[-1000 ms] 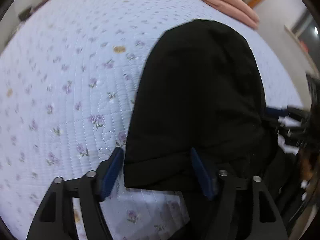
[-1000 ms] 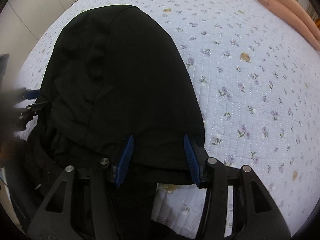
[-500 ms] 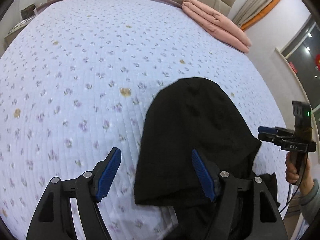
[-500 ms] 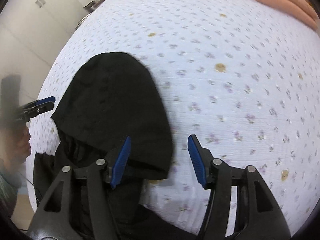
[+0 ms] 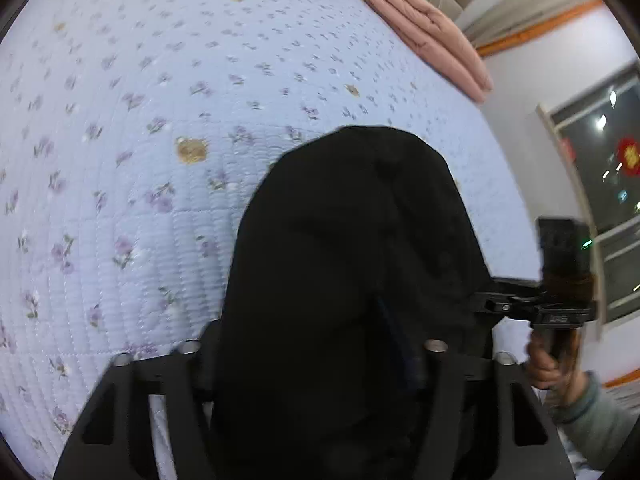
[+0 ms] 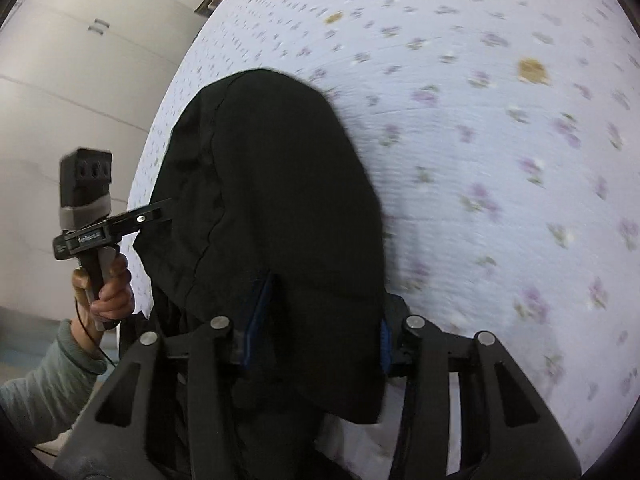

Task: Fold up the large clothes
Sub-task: 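Lower the folded hem onto the jacket and open both grippers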

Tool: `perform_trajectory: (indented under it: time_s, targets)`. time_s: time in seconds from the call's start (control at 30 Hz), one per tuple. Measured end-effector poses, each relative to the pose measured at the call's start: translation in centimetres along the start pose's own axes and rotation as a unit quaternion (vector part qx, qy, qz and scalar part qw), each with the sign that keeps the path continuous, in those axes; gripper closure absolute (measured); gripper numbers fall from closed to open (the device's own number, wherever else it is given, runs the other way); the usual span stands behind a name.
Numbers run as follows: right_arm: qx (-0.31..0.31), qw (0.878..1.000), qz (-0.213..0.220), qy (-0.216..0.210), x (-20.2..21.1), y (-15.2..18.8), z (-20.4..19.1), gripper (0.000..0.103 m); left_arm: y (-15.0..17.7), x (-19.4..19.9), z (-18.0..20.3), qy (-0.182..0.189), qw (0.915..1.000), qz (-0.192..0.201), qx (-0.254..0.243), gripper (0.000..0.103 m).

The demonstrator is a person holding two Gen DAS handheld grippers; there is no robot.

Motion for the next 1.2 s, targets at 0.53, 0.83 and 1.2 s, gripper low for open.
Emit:
perform_trajectory:
  time_s: [0.53, 0.83, 1.2]
  targets:
    - [0.171, 0.967, 0.130, 0.134, 13.7, 10.8, -14.7, 0.096, 11.2, 19.8, 13.4, -0.081, 0.9722, 0.127, -0.179, 0.086]
    - [0.270, 0.898, 0.155, 0.312, 17.2, 26.9, -21.0, 0.091, 27.2, 23.0, 17.4, -0.149, 0.9535, 0.081, -0.249, 0.082]
    - [0.126, 0.950, 0.121, 0.259, 20.1, 28.7, -16.4, 0.067, 30.8, 23.7, 11.9, -0.191, 0.9722, 0.043, -0.129, 0.085]
Point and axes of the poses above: each gripper's, at about its wrist camera, not at the fingertips, and x roughly against the way its jaws point, z to its right, y to its underside, the point moved 7 cm from there along -x, roughly the way its jaws point, and after that the axes turned 1 degree about -x, right-handed, at the moved point
